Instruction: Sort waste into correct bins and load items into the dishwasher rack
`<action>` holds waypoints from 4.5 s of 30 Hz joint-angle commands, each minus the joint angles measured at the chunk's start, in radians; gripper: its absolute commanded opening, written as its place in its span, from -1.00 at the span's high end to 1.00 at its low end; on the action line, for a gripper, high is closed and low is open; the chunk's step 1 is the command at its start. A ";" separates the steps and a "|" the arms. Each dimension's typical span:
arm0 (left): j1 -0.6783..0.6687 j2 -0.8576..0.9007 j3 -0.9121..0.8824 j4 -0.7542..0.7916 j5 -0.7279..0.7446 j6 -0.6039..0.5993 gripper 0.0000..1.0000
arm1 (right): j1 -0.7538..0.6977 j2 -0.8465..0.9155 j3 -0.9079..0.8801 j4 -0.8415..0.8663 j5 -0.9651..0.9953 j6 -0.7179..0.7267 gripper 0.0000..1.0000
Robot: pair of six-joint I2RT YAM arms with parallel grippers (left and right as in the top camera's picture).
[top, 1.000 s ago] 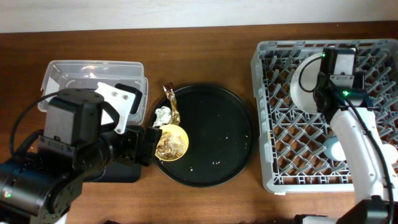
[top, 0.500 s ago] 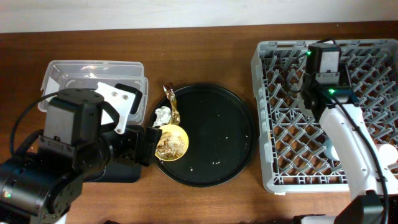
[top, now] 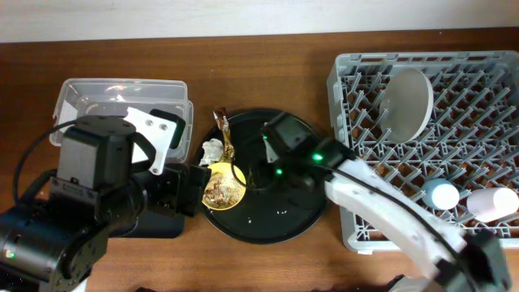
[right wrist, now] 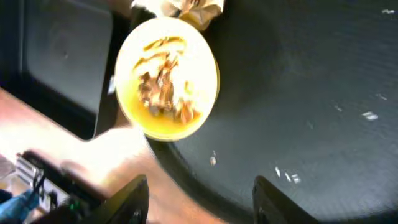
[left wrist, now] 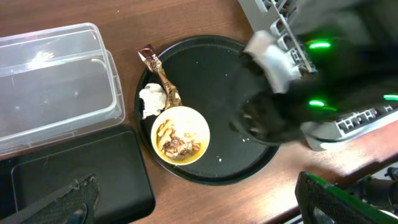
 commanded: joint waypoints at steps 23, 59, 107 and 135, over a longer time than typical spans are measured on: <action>0.002 0.105 0.004 0.018 0.196 0.012 -0.99 | -0.228 -0.742 -0.002 -0.298 0.126 -0.170 -0.51; 0.002 0.105 0.004 0.018 0.196 0.012 -0.99 | -0.705 -1.590 -1.245 0.734 0.081 -0.634 -0.97; 0.920 0.321 -1.043 0.495 1.460 0.726 0.99 | -0.705 -1.590 -1.245 0.734 0.081 -0.634 -0.97; 0.523 0.241 -0.733 0.503 1.311 0.607 0.99 | -0.705 -1.590 -1.245 0.734 0.081 -0.634 -0.97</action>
